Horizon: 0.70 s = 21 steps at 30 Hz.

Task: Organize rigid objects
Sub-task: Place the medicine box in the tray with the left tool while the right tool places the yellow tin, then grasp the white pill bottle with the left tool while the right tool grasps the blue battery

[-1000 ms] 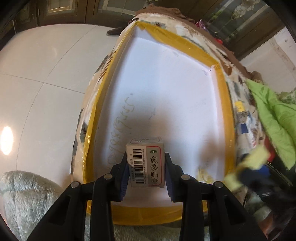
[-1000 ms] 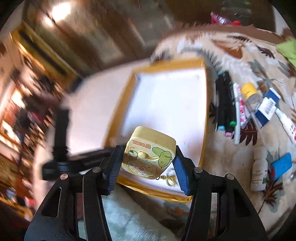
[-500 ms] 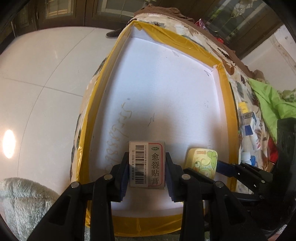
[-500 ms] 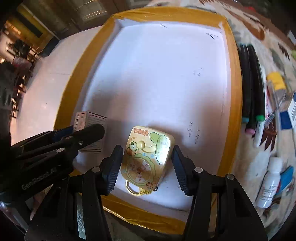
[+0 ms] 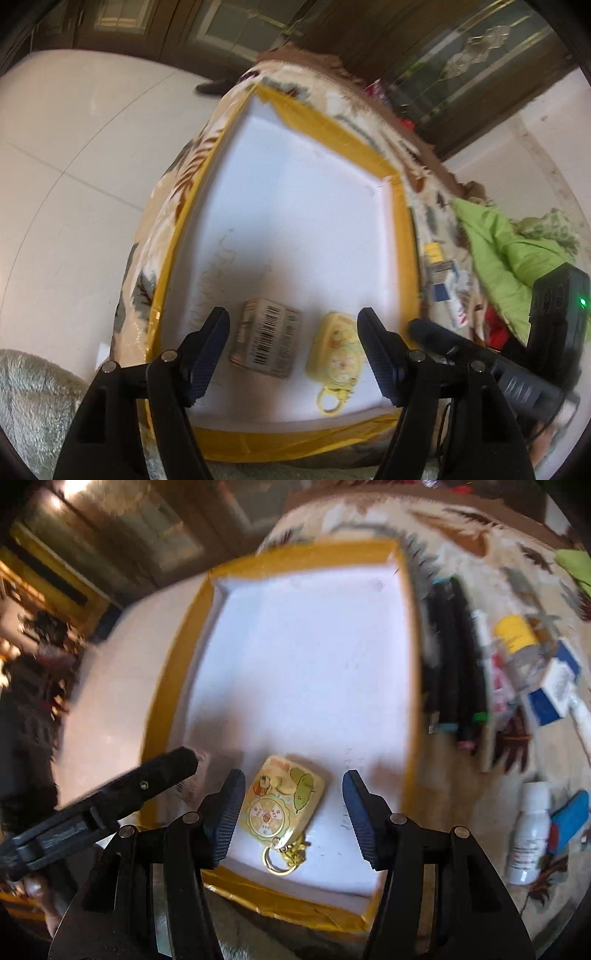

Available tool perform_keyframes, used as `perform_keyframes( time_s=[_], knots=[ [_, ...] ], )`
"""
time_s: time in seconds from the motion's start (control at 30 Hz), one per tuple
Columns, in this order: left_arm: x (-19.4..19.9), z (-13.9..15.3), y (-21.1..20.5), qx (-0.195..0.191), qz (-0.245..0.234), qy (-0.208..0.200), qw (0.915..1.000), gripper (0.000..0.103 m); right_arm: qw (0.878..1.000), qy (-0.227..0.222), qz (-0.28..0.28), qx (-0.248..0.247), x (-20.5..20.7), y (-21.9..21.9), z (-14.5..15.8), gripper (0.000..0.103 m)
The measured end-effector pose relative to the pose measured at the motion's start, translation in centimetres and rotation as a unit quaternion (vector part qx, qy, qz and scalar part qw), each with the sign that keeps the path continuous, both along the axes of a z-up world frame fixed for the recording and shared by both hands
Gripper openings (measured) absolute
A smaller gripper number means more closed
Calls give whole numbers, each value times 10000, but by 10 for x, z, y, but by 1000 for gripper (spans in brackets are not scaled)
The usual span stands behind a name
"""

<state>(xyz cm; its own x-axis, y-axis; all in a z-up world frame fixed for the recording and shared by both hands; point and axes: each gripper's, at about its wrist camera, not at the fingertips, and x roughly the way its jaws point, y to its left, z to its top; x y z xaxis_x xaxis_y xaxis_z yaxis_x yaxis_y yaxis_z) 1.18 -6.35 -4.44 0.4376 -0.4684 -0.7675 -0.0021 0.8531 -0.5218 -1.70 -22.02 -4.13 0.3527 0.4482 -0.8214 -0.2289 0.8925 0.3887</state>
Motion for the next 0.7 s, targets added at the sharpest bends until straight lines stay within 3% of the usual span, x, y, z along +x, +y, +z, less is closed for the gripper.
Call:
perform_keyframes(
  time_s=[0.13, 0.23, 0.3, 0.43, 0.53, 0.7],
  knots=[
    [-13, 17, -17, -95, -215, -320, 9992, 72, 9967, -63, -768, 274, -5, -58, 13, 55],
    [-24, 30, -37, -113, -447, -463, 9979, 72, 9865, 36, -1611, 281, -14, -116, 10, 55],
    [-31, 37, -53, -172, -620, -500, 9967, 72, 9709, 286, -2312, 552, -19, -160, -1, 55],
    [-44, 40, -84, -226, -1015, -403, 9938, 72, 9355, 851, -3367, 646, -22, -221, -27, 55],
    [-53, 42, -105, -143, -1296, -439, 9905, 72, 9213, 1205, -3609, 805, -21, -242, -51, 55],
    [-63, 41, -121, 9, -1546, -416, 9871, 72, 9192, 1417, -3579, 834, -4, -244, -70, 55]
  ],
)
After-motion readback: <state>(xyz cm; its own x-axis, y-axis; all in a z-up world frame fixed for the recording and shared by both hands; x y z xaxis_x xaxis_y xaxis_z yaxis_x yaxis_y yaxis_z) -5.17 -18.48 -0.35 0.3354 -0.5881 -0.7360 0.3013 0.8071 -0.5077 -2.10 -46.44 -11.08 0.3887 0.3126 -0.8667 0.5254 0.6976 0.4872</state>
